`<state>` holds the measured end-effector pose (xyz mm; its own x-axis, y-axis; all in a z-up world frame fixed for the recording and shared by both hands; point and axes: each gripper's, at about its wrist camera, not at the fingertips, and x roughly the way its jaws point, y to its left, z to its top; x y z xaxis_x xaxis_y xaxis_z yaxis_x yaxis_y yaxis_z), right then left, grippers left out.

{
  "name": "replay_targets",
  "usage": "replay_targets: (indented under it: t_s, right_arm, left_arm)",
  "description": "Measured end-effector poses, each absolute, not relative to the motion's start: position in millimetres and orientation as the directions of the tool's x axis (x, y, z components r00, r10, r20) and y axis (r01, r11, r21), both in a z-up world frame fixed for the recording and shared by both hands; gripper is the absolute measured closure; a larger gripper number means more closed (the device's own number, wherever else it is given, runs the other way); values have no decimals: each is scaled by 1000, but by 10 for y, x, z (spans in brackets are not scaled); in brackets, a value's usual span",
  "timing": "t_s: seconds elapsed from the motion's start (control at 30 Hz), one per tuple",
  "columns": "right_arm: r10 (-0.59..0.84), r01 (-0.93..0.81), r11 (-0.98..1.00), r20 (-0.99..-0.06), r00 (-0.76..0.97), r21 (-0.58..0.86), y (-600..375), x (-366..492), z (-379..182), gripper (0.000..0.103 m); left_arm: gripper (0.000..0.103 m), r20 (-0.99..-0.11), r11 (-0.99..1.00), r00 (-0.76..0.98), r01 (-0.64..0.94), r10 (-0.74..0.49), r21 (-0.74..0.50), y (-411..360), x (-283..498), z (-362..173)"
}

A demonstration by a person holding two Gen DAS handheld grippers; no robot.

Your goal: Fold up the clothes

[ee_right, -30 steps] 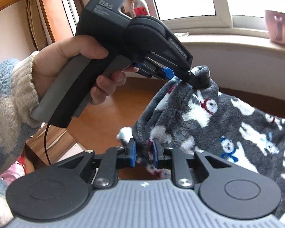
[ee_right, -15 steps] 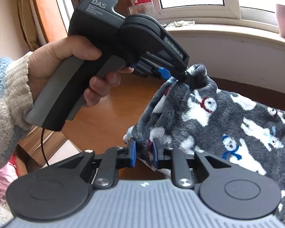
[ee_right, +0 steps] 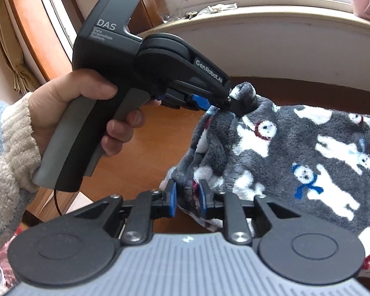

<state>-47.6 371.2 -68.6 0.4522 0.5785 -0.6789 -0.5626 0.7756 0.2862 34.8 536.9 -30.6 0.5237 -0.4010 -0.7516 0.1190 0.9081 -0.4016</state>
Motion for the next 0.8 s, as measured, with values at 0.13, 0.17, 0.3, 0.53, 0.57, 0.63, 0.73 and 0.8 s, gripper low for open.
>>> replay_targets:
  t_s: [0.13, 0.17, 0.3, 0.53, 0.57, 0.63, 0.73, 0.8]
  right_arm:
    - [565, -575, 776, -692, 450, 259, 3769, -418, -703, 79]
    - [563, -576, 776, -693, 450, 257, 3774, -419, -707, 79]
    - [557, -596, 771, -694, 456, 227, 3865, -392, -699, 79]
    - [543, -596, 772, -716, 439, 220, 3945, -275, -806, 77]
    - [540, -597, 773, -717, 440, 216, 3955, -267, -813, 77]
    - [535, -599, 773, -721, 441, 208, 3976, -250, -827, 76]
    - [536, -601, 771, -724, 434, 210, 4010, -215, -840, 65]
    - [548, -610, 761, -720, 425, 220, 4039, -211, -823, 53]
  left_arm:
    - [80, -750, 901, 516, 118, -414, -417, 5407, 379, -348]
    - [80, -749, 899, 515, 115, -418, -423, 5420, 384, -358]
    - [80, -747, 896, 513, 110, -423, -431, 5455, 407, -380]
    - [66, -727, 896, 552, 89, -407, -434, 5583, 353, -325]
    - [64, -727, 902, 563, 84, -393, -423, 5591, 334, -301]
    - [65, -720, 918, 595, 81, -358, -389, 5642, 264, -192]
    - [62, -707, 931, 628, 83, -326, -355, 5708, 177, -27]
    - [61, -694, 933, 643, 98, -324, -345, 5692, 127, 69]
